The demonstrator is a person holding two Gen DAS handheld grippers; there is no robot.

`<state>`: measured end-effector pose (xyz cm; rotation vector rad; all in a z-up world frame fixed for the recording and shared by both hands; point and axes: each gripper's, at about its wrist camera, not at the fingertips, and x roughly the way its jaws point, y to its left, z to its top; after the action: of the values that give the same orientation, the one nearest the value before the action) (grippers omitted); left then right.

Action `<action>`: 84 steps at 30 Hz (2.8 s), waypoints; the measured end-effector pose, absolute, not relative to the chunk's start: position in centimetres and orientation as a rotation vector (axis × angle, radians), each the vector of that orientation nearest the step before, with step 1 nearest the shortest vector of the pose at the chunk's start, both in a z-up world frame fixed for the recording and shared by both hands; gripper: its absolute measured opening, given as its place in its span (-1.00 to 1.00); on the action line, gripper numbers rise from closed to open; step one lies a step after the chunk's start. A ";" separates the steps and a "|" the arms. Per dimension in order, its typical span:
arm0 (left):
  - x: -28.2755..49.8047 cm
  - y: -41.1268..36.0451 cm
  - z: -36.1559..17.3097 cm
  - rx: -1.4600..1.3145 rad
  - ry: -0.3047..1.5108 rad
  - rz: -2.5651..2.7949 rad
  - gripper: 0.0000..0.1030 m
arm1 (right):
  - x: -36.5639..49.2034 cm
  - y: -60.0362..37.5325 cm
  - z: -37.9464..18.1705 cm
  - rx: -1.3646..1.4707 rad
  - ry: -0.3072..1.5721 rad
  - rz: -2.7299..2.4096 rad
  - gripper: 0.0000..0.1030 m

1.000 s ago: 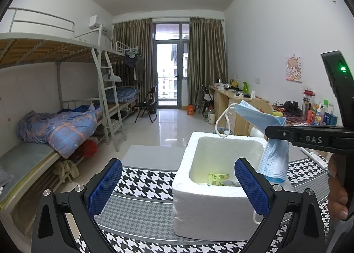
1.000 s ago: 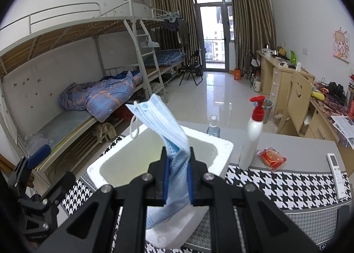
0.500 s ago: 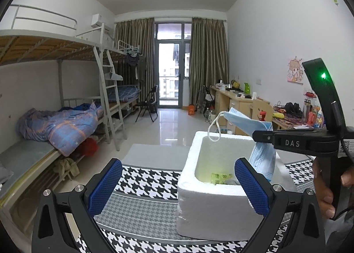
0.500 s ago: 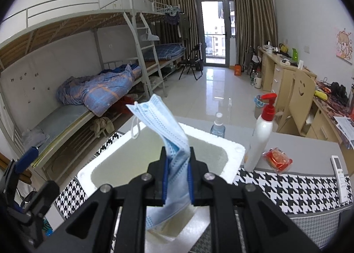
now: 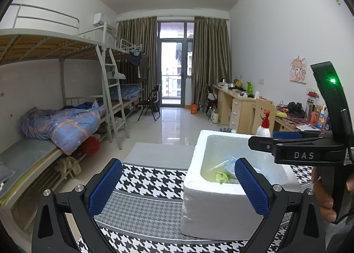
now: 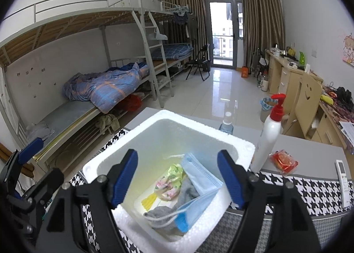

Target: Organize soft objects

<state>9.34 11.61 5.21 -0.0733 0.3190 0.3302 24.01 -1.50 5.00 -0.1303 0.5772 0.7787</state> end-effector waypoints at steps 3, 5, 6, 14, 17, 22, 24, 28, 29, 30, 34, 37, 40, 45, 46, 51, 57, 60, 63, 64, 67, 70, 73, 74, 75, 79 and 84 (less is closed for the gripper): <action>9.3 11.5 5.2 -0.071 0.319 0.327 0.98 | 24.0 -2.0 5.1 -0.116 0.572 0.775 0.52; 9.3 11.6 5.2 -0.069 0.316 0.328 0.98 | 23.9 -2.5 5.1 -0.108 0.574 0.778 0.52; 9.3 11.5 5.2 -0.067 0.317 0.325 0.98 | 23.8 -2.7 5.1 -0.104 0.571 0.778 0.52; 9.1 11.0 5.4 -0.058 0.316 0.311 0.98 | 22.6 -4.7 5.6 -0.072 0.506 0.784 0.86; 9.0 10.7 5.5 -0.053 0.311 0.306 0.98 | 22.0 -5.1 5.9 -0.078 0.476 0.777 0.91; 8.6 10.1 5.8 -0.051 0.299 0.295 0.98 | 21.5 -6.0 6.3 -0.067 0.456 0.775 0.91; 8.5 10.0 5.9 -0.052 0.301 0.289 0.98 | 21.4 -6.3 6.3 -0.064 0.446 0.778 0.91; 8.3 9.4 5.9 -0.045 0.302 0.285 0.98 | 21.1 -7.0 6.3 -0.048 0.437 0.776 0.91; 8.1 9.3 6.0 -0.043 0.301 0.283 0.98 | 21.0 -7.4 6.3 -0.044 0.433 0.773 0.91; 8.0 9.1 6.1 -0.040 0.298 0.282 0.98 | 21.0 -7.6 6.3 -0.041 0.429 0.772 0.91; 7.5 8.4 6.5 -0.031 0.288 0.276 0.98 | 20.4 -8.5 6.4 -0.024 0.414 0.769 0.91; 7.3 8.0 6.8 -0.030 0.284 0.266 0.98 | 20.0 -9.1 6.4 -0.021 0.405 0.761 0.92; 7.0 7.5 7.0 -0.032 0.277 0.258 0.98 | 19.6 -9.8 6.2 -0.017 0.396 0.757 0.92; 6.3 6.5 7.3 -0.031 0.266 0.241 0.98 | 18.5 -10.9 6.1 -0.017 0.369 0.749 0.92; 6.3 6.4 7.3 -0.032 0.264 0.240 0.98 | 18.3 -11.1 6.1 -0.018 0.362 0.742 0.92; 5.8 5.7 7.6 -0.039 0.254 0.230 0.98 | 17.1 -12.0 6.0 -0.019 0.344 0.735 0.92; 5.6 5.0 7.4 -0.057 0.252 0.216 0.98 | 15.4 -13.2 5.8 -0.018 0.292 0.728 0.99; 5.3 4.6 7.2 -0.068 0.249 0.207 0.98 | 14.6 -13.8 5.7 -0.016 0.273 0.732 0.99; 4.9 4.1 7.1 -0.064 0.244 0.203 0.98 | 14.1 -14.3 5.5 -0.012 0.263 0.731 0.99; 4.8 3.9 7.1 -0.061 0.242 0.202 0.98 | 14.0 -14.4 5.4 -0.010 0.262 0.729 0.99; 4.3 3.6 7.0 -0.060 0.235 0.200 0.98 | 13.8 -14.7 5.2 -0.005 0.261 0.725 0.99; 3.8 3.5 6.9 -0.065 0.229 0.203 0.98 | 13.1 -15.0 5.0 -0.007 0.249 0.724 0.99; 3.5 3.6 6.8 -0.081 0.217 0.215 0.98 | 12.4 -15.4 4.9 -0.010 0.225 0.723 0.99; 3.4 3.5 6.7 -0.083 0.215 0.216 0.98 | 12.2 -15.6 4.8 -0.011 0.217 0.718 0.99; 3.2 3.5 6.6 -0.083 0.213 0.213 0.98 | 11.9 -15.7 4.6 -0.012 0.211 0.712 0.99; 2.7 2.9 6.3 -0.075 0.202 0.220 0.98 | 11.3 -16.4 4.1 0.003 0.213 0.700 0.99; 2.2 2.2 5.9 -0.072 0.186 0.227 0.98 | 11.0 -17.1 3.7 0.012 0.217 0.701 0.99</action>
<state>2.20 2.25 5.92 -0.0718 0.1862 0.2267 10.97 -17.14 3.68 0.0124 0.2169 0.7005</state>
